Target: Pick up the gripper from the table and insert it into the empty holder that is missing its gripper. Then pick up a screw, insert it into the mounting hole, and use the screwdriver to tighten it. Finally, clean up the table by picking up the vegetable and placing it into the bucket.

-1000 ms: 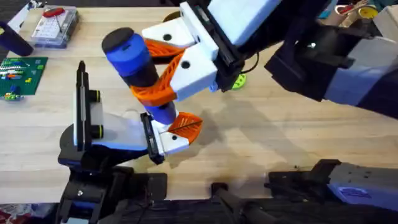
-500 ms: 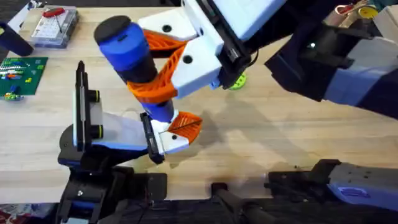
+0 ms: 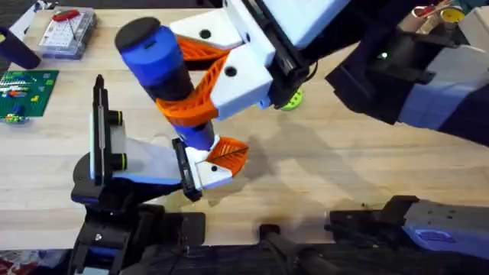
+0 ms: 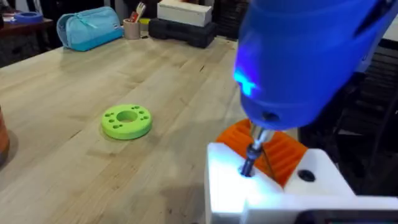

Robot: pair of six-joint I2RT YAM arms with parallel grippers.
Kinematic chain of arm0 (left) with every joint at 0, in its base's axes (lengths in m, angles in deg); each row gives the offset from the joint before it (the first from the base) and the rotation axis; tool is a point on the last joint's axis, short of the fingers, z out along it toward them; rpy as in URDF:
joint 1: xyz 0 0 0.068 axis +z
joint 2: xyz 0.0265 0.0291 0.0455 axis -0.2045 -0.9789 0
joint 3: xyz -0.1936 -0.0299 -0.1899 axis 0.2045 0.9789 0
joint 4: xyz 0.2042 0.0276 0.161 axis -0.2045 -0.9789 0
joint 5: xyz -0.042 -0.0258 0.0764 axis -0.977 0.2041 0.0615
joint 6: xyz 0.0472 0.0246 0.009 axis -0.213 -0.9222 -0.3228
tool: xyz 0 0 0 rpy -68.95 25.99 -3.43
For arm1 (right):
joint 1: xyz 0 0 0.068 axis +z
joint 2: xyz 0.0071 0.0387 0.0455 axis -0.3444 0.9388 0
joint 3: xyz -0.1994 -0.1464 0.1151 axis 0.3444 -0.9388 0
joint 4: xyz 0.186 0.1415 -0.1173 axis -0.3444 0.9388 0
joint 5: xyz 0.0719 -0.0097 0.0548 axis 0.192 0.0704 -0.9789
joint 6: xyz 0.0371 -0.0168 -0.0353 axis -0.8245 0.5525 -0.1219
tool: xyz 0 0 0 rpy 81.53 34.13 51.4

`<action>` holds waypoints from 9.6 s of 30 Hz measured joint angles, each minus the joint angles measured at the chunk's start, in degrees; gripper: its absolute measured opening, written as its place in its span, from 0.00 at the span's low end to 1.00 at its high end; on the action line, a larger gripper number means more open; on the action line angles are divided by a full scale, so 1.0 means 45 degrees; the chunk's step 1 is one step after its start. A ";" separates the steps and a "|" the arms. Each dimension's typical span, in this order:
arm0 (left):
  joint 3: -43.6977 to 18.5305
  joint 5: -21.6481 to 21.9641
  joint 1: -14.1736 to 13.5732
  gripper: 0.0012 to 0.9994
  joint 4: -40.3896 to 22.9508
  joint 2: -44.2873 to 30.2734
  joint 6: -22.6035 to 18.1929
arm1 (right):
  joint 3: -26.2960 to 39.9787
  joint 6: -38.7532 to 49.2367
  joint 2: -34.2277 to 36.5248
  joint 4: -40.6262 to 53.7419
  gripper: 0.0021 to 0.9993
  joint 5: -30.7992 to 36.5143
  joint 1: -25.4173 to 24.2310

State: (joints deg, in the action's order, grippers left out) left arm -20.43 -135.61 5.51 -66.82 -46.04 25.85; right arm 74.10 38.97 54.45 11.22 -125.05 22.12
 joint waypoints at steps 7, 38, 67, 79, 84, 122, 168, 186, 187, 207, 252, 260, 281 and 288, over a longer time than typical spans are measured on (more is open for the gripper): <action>0.0000 -0.0001 0.0000 0.01 0.0000 0.0000 0.0000 | 0.0000 -0.0001 0.0000 0.0005 0.04 0.0000 0.0000; 0.0000 -0.0044 0.0000 0.01 -0.0016 -0.0005 0.0029 | 0.0175 0.2193 0.0000 0.2446 0.04 -0.0466 0.0000; 0.0000 -0.0020 0.0005 0.01 -0.0029 -0.0095 0.0087 | -0.0625 0.3195 -0.0725 0.2812 0.04 0.0991 0.0248; 0.0000 -0.0006 0.0000 0.01 -0.0029 -0.0173 0.0266 | -0.1640 0.1519 -0.0874 0.0681 0.04 0.1900 -0.0071; 0.0000 -0.0006 0.0000 0.01 -0.0029 -0.0170 0.0294 | -0.1787 0.0798 -0.0874 0.0299 0.04 0.2020 -0.0410; 0.0005 -0.0562 -0.0049 0.01 -0.0095 -0.0140 -0.0187 | -0.2482 -0.0014 -0.1516 -0.0352 0.04 0.2443 0.0324; 0.0000 -0.0291 -0.0049 0.01 -0.0068 -0.0131 -0.0052 | 0.7545 0.7664 0.2499 1.6948 0.04 0.6554 -0.5740; 0.0000 -0.0282 -0.0049 0.01 -0.0063 -0.0131 -0.0049 | 0.7935 1.1482 0.2529 2.2426 0.04 1.6204 -0.5768; 0.0000 -0.0278 -0.0049 0.01 -0.0063 -0.0131 -0.0053 | 0.7731 1.1538 0.2608 2.2243 0.04 1.6673 -0.5842; 0.0000 -0.0258 -0.0049 0.00 -0.0058 -0.0131 -0.0049 | 0.5955 1.5798 0.6534 2.0074 0.03 1.8967 -0.8881; -0.0974 0.2957 0.0258 0.99 -0.0003 -0.0253 0.1146 | 0.5969 0.6862 0.0828 1.9782 1.00 1.9248 -0.6911; -0.5258 0.4327 0.1095 0.99 -0.4928 -0.3778 -0.0549 | 0.5969 0.4238 -0.1682 2.1551 1.00 1.9226 -0.5689; -1.1982 1.1601 0.1291 0.99 -1.1236 -1.3141 -0.2773 | 0.3292 0.1862 -0.6269 2.4692 1.00 1.9190 -0.4833; -1.1995 1.2081 0.1297 0.99 -1.0573 -1.5145 -0.2801 | 0.3041 0.1685 -0.6295 2.4689 1.00 1.9190 -0.4833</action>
State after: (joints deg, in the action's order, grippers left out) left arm -74.41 -81.25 11.35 -114.40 -114.19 13.25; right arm 87.78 46.55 26.12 122.32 -38.69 0.37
